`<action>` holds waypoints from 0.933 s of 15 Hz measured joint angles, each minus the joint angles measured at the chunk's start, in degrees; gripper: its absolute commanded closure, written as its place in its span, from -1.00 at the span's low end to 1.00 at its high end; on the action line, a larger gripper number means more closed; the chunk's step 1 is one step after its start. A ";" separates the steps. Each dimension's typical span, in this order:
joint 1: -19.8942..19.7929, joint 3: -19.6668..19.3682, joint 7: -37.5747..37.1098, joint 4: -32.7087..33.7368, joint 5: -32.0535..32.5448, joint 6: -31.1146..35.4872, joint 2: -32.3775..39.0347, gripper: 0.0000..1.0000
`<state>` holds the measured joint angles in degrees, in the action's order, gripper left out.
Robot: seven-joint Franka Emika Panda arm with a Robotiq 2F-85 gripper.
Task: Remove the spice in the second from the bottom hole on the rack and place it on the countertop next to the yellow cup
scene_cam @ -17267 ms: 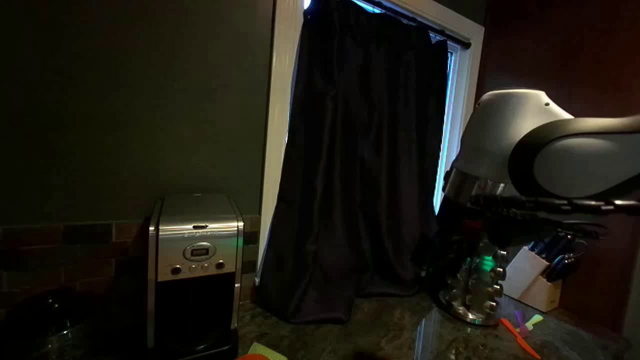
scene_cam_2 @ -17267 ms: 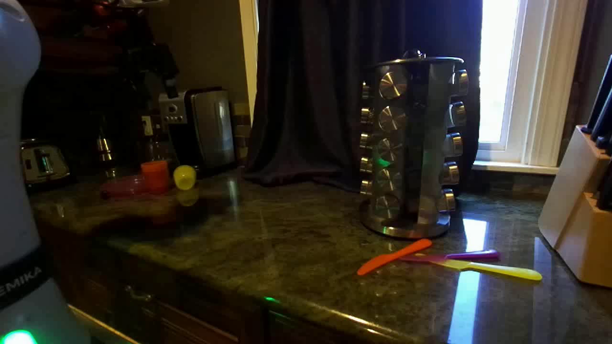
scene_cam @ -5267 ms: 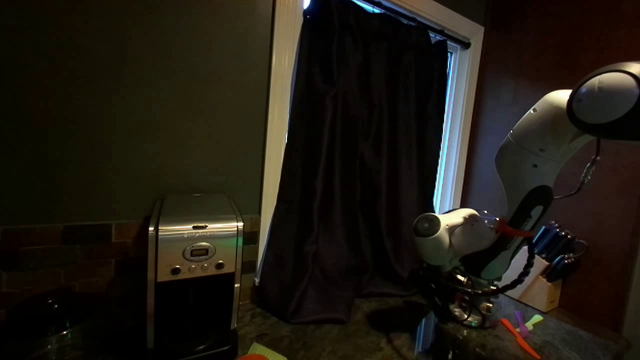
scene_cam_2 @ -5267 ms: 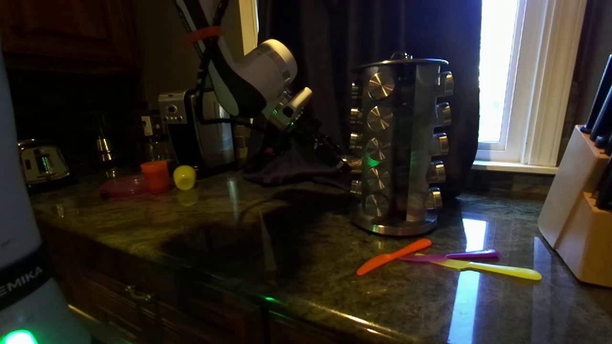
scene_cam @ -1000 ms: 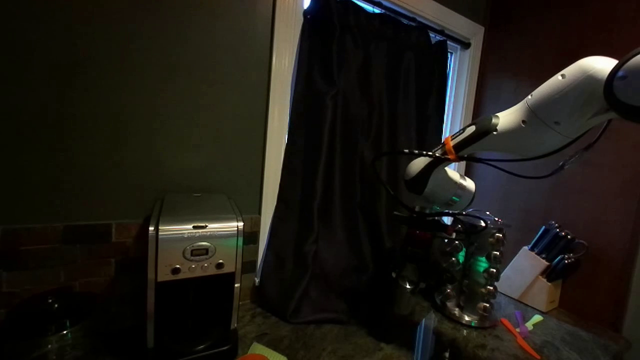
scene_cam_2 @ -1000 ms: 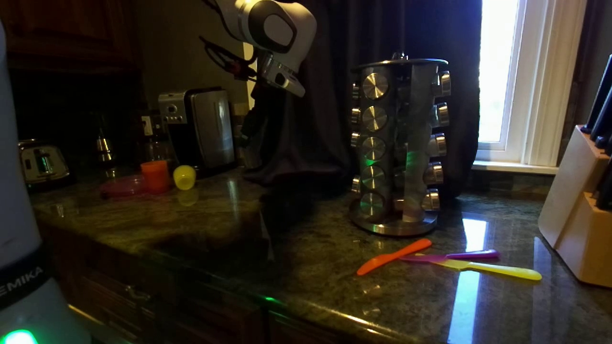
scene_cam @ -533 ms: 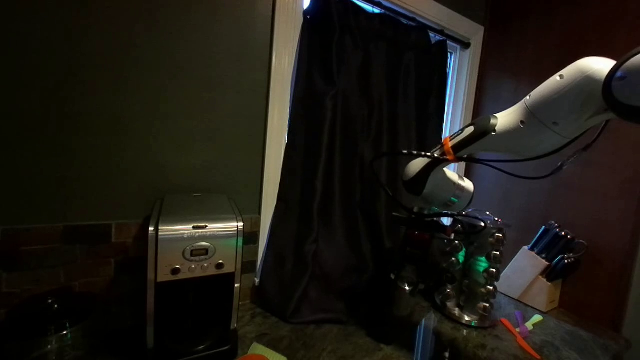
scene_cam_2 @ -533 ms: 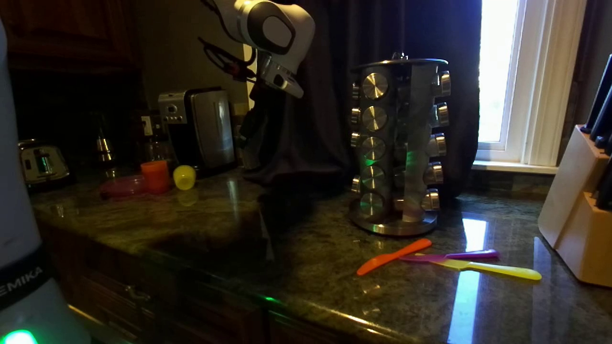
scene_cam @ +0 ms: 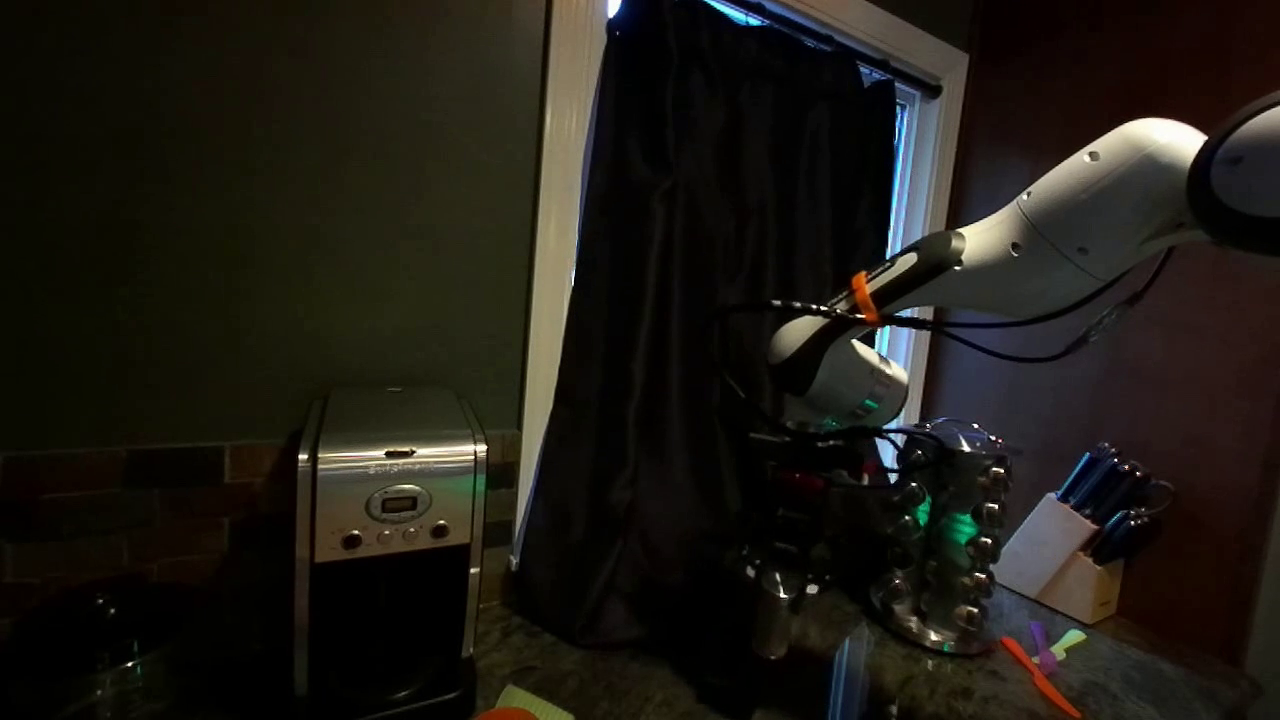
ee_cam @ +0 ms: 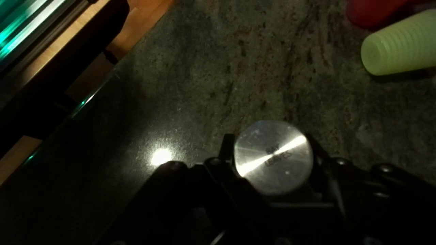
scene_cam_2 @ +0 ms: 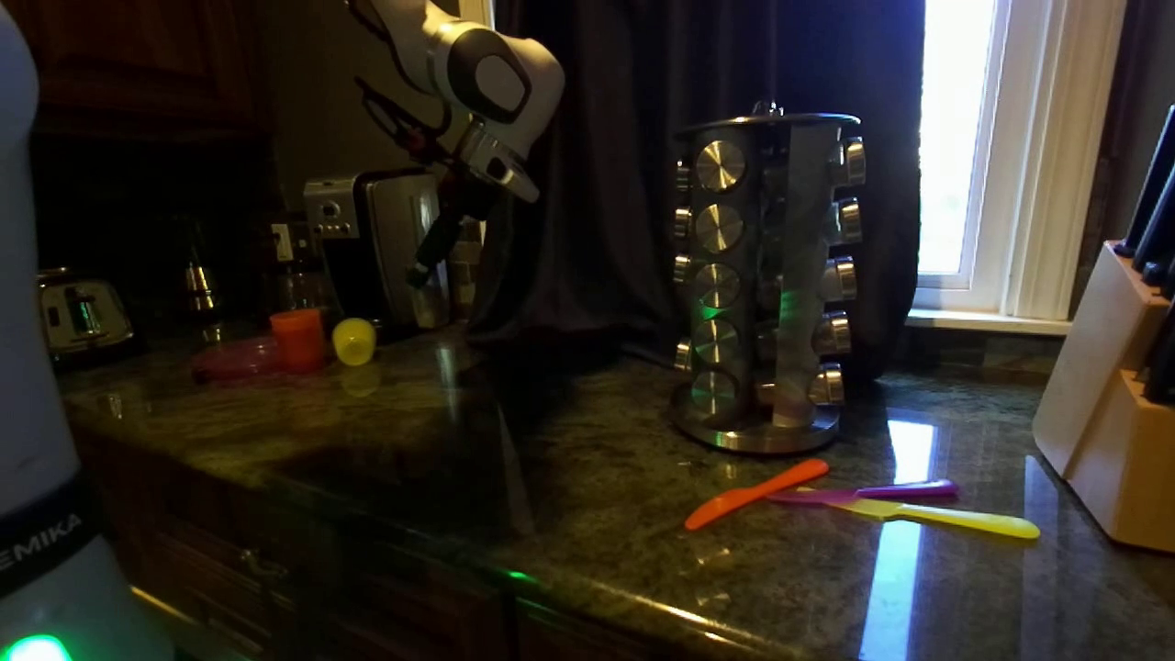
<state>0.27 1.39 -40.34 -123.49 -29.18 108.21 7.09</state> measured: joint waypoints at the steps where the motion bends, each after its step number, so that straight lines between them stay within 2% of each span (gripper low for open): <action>1: 0.55 0.46 0.13 0.62 -0.03 -0.63 0.61 0.50; 8: 4.41 3.30 1.14 4.16 0.00 -1.25 5.22 0.50; 14: 6.31 4.16 1.38 8.09 0.00 -1.26 10.53 0.50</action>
<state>6.58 5.55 -38.95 -115.40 -29.18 106.95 17.62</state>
